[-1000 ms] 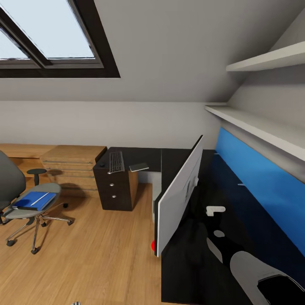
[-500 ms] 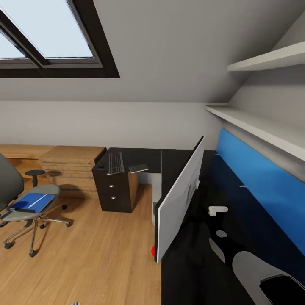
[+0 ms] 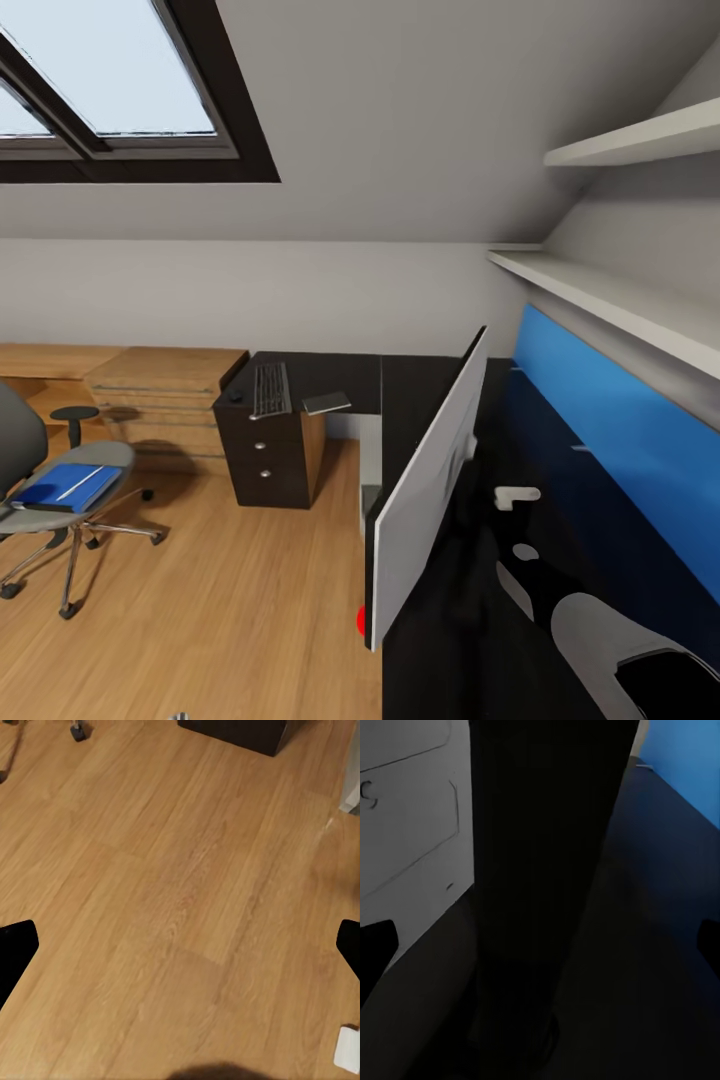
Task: In the bedroom, organize the workspace by keeping the computer under the desk, ensuring the monitor is on the desk, placing the keyboard on the desk next to the monitor, placing the mouse on the desk next to the keyboard, moving the folder from the swivel chair onto the desk next to the mouse, stacking the notebook on top of the folder with the pen on top of the notebook, and positioning the swivel chair next to the desk.
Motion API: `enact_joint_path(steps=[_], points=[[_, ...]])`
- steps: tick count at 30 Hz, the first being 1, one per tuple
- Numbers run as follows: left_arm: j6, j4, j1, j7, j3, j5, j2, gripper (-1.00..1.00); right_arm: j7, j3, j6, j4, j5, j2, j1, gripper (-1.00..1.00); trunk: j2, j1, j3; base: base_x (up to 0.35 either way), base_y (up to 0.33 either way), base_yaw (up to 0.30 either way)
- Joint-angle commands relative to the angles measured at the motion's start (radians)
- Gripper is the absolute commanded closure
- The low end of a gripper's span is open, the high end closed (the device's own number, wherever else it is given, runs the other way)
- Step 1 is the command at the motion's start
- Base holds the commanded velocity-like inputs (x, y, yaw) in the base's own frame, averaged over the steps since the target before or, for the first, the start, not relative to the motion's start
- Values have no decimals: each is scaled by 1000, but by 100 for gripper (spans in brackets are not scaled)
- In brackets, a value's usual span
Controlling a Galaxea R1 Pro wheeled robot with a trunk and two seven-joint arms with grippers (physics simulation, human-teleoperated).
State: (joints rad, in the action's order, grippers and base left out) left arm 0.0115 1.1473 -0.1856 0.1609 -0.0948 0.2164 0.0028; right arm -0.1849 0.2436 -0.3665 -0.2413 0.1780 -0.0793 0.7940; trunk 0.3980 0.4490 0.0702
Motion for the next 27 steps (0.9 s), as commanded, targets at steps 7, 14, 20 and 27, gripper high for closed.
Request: enact_joint_path(steps=[7,14,20,27], points=[[0,2,0,3,1,9,0,-100,-4,8,-3,0,9,-1,1,-100,2,1,2,145,0,0],[2,2,0,3,1,9,0,-100,-4,8,-3,0,9,-2,1,-100,2,1,2,22,0,0],[2,1,0,3,1,9,0,-100,-4,8,-3,0,9,-2,1,-100,2,1,2,1,0,0],[2,1,0,3,1,9,0,-100,-4,8,-3,0,9,-2,1,-100,2,1,2,46,0,0]])
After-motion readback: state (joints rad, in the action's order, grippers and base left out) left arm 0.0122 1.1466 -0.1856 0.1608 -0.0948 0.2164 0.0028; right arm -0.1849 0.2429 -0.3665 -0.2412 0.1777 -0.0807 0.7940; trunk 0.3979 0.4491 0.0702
